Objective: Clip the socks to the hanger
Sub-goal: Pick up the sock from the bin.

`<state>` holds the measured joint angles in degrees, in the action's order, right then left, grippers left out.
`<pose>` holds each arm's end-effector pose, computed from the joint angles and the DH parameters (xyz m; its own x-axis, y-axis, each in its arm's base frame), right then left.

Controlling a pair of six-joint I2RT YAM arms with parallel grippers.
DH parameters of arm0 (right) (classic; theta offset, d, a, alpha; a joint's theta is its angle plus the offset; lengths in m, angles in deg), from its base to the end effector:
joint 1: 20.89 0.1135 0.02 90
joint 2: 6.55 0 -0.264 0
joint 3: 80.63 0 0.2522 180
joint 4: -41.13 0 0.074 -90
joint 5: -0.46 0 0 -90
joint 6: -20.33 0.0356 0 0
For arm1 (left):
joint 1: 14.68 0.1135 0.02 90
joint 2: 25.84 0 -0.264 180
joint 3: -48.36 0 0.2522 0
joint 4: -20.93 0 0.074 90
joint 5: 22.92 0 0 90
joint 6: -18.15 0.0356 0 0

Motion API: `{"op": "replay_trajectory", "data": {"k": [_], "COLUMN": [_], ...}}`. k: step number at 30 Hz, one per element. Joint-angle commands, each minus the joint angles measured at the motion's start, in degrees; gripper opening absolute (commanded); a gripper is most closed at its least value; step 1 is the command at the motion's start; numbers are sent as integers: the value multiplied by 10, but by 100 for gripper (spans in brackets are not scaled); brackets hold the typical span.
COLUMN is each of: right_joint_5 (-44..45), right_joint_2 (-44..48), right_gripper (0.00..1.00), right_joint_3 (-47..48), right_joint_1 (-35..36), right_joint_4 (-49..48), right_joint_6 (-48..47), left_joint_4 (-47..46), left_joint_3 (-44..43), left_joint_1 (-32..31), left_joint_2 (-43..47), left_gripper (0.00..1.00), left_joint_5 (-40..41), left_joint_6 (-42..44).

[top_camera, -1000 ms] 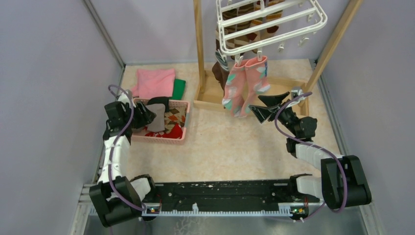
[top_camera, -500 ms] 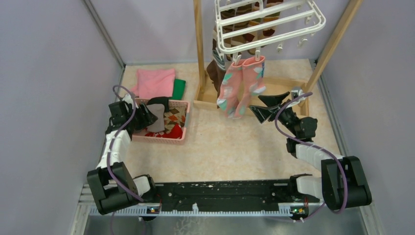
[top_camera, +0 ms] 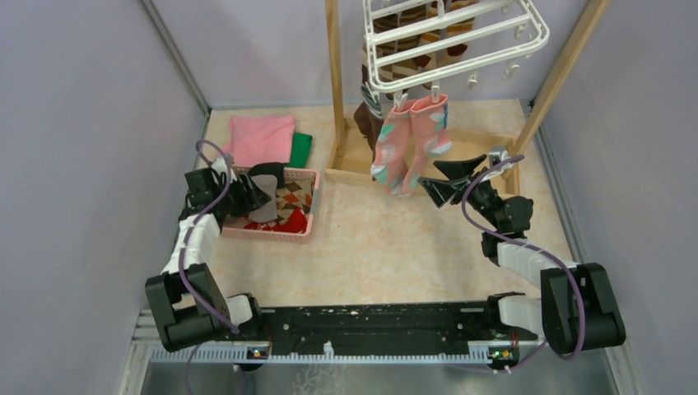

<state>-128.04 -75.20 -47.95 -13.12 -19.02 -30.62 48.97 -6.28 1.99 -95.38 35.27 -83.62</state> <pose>0.2159 0.0518 0.2530 -0.1060 0.4832 -0.8691 -0.7748 0.5077 0.3767 0.2427 0.0531 0.2250 -0.6646 -0.3799 -0.6434 -0.0099 0.8655 -0.5009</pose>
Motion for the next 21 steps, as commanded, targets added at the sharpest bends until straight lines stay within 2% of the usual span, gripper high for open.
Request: {"op": "replay_trajectory", "data": {"k": [1, 5, 10, 15, 21], "right_joint_5": [-3, -2, -3, -5, -7], "right_joint_2": [16, 23, 27, 26, 25], "right_gripper": [97, 97, 98, 98, 98], "right_joint_3": [20, 18, 21, 23, 24], "right_joint_1": [9, 10, 16, 19, 19], "right_joint_4": [-16, -9, -4, -2, -2], "right_joint_6": [-10, -17, -24, -25, -21], "left_joint_4": [-6, -1, 15, 28, 20], "left_joint_3": [-46, -84, -101, -89, -92], "left_joint_1": [-11, -29, -32, -32, -32], "left_joint_2": [-38, -76, -79, -16, 63], "left_gripper": [63, 58, 32, 2, 0], "left_joint_5": [46, 66, 37, 25, -13], "left_joint_6": [-10, -18, -9, 10, 3]}}
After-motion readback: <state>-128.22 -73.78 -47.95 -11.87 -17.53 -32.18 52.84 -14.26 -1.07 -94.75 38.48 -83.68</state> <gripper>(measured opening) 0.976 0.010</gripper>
